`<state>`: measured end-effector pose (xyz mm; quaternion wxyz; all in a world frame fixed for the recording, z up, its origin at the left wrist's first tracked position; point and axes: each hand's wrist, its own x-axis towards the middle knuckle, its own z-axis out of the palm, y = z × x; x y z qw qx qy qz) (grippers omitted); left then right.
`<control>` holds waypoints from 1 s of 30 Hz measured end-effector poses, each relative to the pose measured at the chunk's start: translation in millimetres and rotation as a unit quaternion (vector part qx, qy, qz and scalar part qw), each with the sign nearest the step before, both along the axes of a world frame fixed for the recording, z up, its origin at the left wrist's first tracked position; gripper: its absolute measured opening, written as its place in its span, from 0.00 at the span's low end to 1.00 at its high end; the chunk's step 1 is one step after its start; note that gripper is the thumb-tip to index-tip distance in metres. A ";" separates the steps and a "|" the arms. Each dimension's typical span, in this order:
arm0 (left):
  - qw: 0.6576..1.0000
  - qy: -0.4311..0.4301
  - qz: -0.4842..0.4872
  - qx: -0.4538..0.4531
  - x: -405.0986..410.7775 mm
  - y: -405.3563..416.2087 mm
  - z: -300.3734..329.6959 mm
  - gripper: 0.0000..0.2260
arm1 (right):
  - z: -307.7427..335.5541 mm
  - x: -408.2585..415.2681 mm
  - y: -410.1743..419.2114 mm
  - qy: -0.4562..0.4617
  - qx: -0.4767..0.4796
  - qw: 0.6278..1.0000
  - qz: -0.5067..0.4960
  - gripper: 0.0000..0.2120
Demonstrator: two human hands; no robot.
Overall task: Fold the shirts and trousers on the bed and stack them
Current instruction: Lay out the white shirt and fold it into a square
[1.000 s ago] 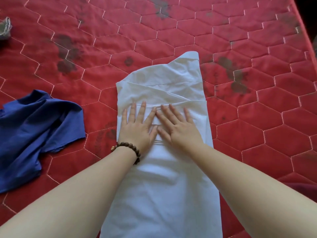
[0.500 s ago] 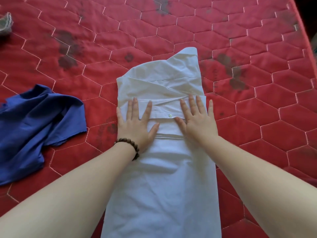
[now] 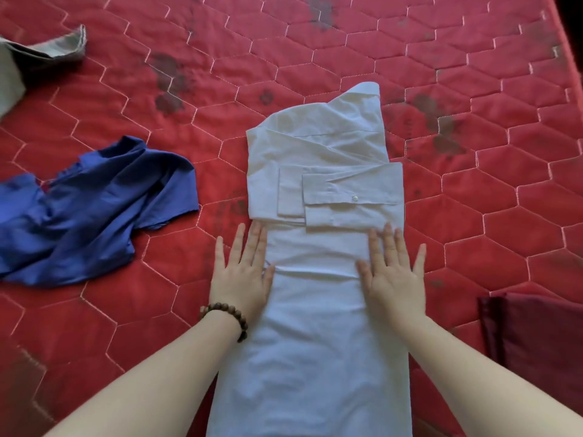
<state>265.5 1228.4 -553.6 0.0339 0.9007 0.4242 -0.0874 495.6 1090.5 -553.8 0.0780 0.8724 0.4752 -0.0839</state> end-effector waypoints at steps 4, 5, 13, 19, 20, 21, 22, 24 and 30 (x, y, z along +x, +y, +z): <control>0.994 -0.017 -0.092 -0.049 20.5 -51.3 3.7 0.28 | 10.2 -69.6 1.2 0.061 0.049 0.994 0.069 0.28; 0.992 -0.020 -0.111 -0.058 22.0 -61.6 2.5 0.27 | 7.7 -84.3 0.2 0.067 0.048 0.993 0.087 0.28; 0.997 -0.042 -0.048 -0.042 -48.1 -73.9 -8.3 0.30 | -4.0 -92.9 -66.2 0.082 0.028 0.996 -0.016 0.30; 0.997 -0.032 0.020 -0.060 -77.9 -102.7 1.2 0.31 | 8.4 -113.8 -108.4 0.068 0.035 0.993 -0.090 0.30; 0.997 -0.033 0.027 -0.066 -79.0 -112.0 1.6 0.32 | 9.5 -123.5 -109.7 0.077 0.041 0.993 -0.077 0.29; 0.997 -0.033 0.023 -0.072 -80.9 -122.2 1.0 0.33 | 9.1 -133.7 -111.7 0.085 0.045 0.994 -0.050 0.29; 0.996 -0.031 0.010 -0.079 -84.5 -133.1 -0.5 0.33 | 7.4 -143.5 -115.1 0.088 0.047 0.995 -0.020 0.29; 0.996 -0.028 -0.018 -0.084 -96.5 -151.0 -4.1 0.33 | 3.2 -155.2 -126.0 0.082 0.049 0.995 -0.007 0.29; 0.997 -0.003 0.032 -0.075 -111.7 -163.9 4.0 0.33 | 0.2 -154.9 -141.7 0.078 0.014 0.994 -0.075 0.30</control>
